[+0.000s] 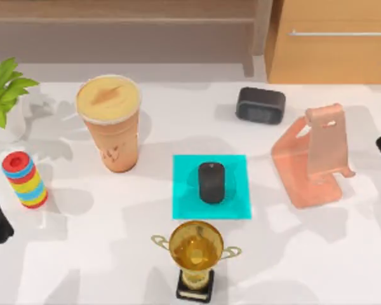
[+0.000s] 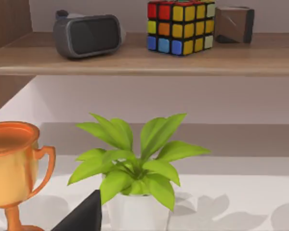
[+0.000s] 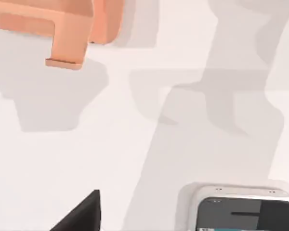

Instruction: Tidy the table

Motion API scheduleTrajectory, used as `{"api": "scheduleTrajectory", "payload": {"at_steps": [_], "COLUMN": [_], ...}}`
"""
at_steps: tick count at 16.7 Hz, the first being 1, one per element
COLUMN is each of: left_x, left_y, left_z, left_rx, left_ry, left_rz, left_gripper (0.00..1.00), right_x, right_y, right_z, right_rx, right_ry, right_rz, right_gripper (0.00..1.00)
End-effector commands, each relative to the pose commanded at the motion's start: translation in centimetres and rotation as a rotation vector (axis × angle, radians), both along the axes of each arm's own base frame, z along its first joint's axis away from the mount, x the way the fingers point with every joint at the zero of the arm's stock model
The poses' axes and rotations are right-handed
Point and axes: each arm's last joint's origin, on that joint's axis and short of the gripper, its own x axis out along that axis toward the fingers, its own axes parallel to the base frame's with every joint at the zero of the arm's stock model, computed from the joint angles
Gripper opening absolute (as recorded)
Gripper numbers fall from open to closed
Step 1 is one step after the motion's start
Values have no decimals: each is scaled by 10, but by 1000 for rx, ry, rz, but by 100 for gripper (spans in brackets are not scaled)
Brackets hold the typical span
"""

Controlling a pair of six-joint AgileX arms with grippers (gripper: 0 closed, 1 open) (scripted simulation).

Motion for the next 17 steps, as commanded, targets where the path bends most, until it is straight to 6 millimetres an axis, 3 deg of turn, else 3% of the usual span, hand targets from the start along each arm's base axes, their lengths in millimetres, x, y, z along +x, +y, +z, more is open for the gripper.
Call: {"api": "scheduleTrajectory", "payload": {"at_steps": [3,6,8,14,17], "left_x": [0,0,0,0,0], "left_y": [0,0,0,0,0], "left_z": [0,0,0,0,0], "left_rx": [0,0,0,0,0], "left_ry": [0,0,0,0,0], "left_rz": [0,0,0,0,0], "left_gripper": [100,100,100,100,100], "right_x": [-38,-66,-74,-74,-72], "right_y": [-47,-73,-79,-79,-79], "right_z": [-36,-59,-66,-68,-81], "right_rx": [-18,-11,-6,-5,-5], "right_ry": [99,162,181,187,183], "right_rz": [-33,-68,-77,-76,-78], "right_gripper": [100,100,100,100,100]}}
